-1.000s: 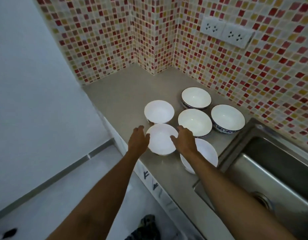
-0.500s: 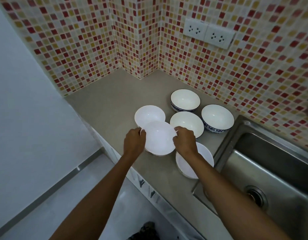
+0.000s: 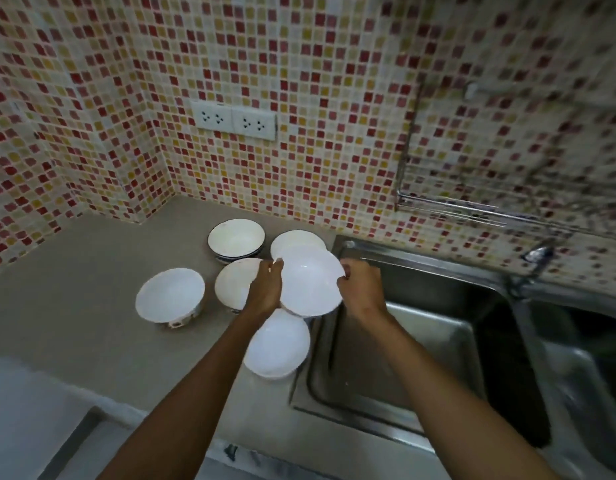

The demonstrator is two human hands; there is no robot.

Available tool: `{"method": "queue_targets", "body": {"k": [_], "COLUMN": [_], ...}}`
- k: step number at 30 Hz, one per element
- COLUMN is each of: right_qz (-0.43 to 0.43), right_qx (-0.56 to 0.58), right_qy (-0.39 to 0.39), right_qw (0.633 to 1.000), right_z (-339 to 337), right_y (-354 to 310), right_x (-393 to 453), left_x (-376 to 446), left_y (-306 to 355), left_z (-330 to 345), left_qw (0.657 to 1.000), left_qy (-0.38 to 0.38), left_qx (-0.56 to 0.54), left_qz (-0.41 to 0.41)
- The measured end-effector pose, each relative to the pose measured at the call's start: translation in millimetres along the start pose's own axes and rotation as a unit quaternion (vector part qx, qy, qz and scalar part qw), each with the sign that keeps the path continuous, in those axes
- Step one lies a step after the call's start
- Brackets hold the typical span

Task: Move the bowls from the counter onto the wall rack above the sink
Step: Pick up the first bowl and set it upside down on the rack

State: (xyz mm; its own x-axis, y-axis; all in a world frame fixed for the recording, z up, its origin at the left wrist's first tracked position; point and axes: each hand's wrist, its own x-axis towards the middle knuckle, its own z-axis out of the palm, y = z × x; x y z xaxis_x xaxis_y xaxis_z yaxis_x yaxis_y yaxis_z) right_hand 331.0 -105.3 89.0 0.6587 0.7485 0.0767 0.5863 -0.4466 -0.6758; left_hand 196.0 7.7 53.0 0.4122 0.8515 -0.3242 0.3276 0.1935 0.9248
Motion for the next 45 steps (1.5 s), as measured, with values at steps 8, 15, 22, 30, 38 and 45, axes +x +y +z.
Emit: {"method": "queue_targets", "body": {"k": [8, 15, 22, 30, 38, 45], "right_qz": [0.186, 0.267, 0.225, 0.098, -0.086, -0.051], "right_qx": [0.201, 0.383, 0.398, 0.328, 0.031, -0.276], "right_qy": [-0.043, -0.048, -0.032, 0.038, 0.245, 0.224], "right_qw": [0.961, 0.883, 0.889, 0.939, 0.965, 0.933], "right_z": [-68.9, -111.4, -169.8, -249.7, -290.9, -274.5], "right_y": [82.8, 125.0, 142.5, 146.3, 170.4, 214.8], "right_x": [-10.1, -18.1, -8.7, 18.8, 70.8, 99.9], "left_x": [-27.0, -48.4, -56.6, -68.3, -50.0, -42.8], "left_y": [19.5, 45.9, 76.0, 138.1, 206.3, 239.5], "left_z": [107.6, 173.2, 215.7, 251.6, 256.8, 291.1], "left_qw": [0.976, 0.972, 0.971, 0.968, 0.959, 0.920], "left_qy": [-0.120, -0.169, -0.180, -0.154, -0.120, -0.090], "left_qx": [-0.173, -0.159, -0.157, -0.150, -0.113, 0.009], "left_qz": [-0.054, -0.035, 0.029, 0.131, 0.232, 0.381]}}
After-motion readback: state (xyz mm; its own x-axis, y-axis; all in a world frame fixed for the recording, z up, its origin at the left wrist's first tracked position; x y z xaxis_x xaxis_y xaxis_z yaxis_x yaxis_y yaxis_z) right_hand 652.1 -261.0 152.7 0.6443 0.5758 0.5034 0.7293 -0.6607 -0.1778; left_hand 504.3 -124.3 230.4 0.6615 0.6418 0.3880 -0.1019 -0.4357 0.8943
